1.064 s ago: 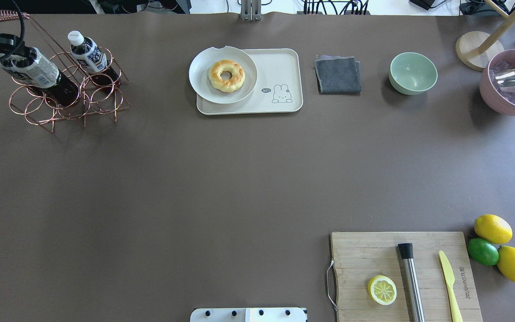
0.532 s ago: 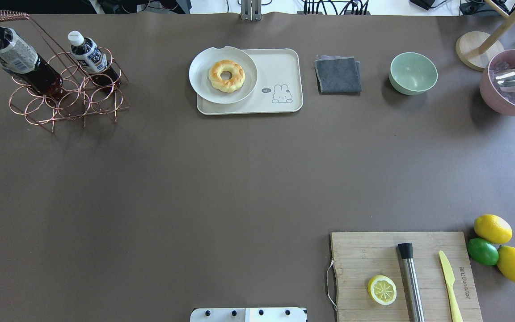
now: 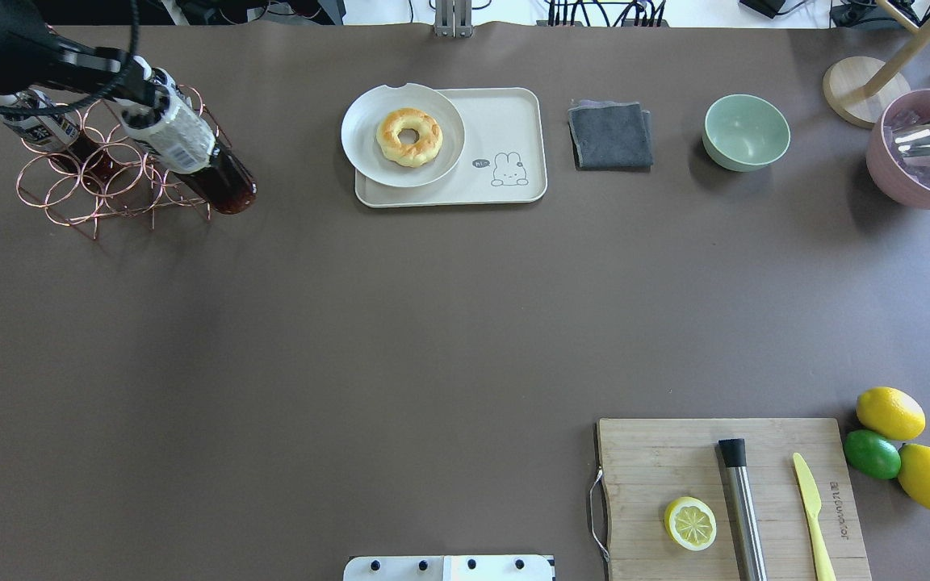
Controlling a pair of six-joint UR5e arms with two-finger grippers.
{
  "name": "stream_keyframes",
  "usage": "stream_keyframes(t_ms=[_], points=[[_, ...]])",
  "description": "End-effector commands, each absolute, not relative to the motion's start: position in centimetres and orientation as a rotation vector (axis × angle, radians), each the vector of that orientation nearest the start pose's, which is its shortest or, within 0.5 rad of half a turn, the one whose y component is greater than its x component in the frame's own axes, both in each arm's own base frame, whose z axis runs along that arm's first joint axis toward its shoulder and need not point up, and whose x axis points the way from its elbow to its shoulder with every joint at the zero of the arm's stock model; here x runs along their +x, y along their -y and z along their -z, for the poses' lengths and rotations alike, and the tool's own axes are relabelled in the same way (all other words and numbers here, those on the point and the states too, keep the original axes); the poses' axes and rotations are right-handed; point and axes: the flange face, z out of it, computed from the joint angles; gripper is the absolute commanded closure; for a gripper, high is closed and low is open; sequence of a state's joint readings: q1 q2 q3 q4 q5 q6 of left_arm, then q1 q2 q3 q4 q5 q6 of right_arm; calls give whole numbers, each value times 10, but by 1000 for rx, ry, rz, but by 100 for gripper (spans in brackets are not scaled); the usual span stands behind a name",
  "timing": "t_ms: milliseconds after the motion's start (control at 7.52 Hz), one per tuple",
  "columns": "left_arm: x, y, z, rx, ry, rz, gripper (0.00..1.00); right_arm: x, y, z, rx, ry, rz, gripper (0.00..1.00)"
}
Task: Place tea on tray
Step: 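Lift the bottle up out of the rack with the left gripper, then carry the bottle and set it upright on the table near the tray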
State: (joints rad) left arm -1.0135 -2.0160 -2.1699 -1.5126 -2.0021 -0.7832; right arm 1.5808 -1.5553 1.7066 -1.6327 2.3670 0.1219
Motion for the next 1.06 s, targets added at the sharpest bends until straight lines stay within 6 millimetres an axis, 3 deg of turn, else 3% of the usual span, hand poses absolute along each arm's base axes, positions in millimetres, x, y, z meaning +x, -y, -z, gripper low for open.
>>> stream_keyframes(t_ms=[0, 266, 399, 532, 931], points=[[305, 439, -75, 554, -820, -90, 100, 67, 500, -595, 29, 797, -94, 0], [398, 416, -30, 560, -803, -43, 100, 67, 502, -594, 30, 799, -95, 0], [439, 403, -19, 530, -804, -32, 100, 67, 502, -594, 30, 799, -95, 0], [462, 390, -22, 509, -799, -58, 100, 67, 503, -593, 30, 799, -95, 0], [491, 378, -30, 492, -803, -100, 100, 68, 503, -593, 32, 798, -95, 0]])
